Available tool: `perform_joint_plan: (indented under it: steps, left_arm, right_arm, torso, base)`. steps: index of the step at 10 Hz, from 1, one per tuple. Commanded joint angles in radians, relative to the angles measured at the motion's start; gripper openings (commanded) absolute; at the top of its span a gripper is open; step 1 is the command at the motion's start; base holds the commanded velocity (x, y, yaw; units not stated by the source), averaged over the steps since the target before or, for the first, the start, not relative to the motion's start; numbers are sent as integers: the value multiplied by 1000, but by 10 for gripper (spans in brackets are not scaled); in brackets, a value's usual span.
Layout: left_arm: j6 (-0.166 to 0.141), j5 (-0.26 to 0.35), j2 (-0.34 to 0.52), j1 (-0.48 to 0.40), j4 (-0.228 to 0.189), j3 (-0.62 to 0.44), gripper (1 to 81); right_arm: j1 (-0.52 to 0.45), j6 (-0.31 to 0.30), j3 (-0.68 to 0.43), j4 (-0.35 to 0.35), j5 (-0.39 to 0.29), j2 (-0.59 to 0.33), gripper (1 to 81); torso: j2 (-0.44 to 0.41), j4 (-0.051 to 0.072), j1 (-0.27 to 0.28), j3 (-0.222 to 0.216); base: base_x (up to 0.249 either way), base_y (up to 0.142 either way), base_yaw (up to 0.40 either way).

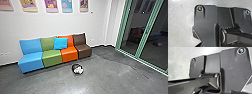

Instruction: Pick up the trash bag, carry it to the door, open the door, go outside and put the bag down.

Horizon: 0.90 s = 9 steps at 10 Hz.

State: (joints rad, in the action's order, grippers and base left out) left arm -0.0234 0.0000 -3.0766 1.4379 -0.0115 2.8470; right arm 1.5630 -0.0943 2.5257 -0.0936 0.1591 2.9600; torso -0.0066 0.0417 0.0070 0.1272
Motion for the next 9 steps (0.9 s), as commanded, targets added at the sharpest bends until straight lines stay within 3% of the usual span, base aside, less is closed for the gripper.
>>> perform_joint_plan:
  steps: [1,9]
  left_arm:
    - [5,55,2,-44,-8,5,811]
    - [5,55,4,-44,-8,3,811]
  right_arm:
    - [-14,19,-4,-24,-61,1,811]
    - [-16,19,13,-21,-63,4,811]
  torso:
    - [0,0,0,0]
    - [0,0,0,0]
  base:
    - [191,69,0]
    - [191,69,0]
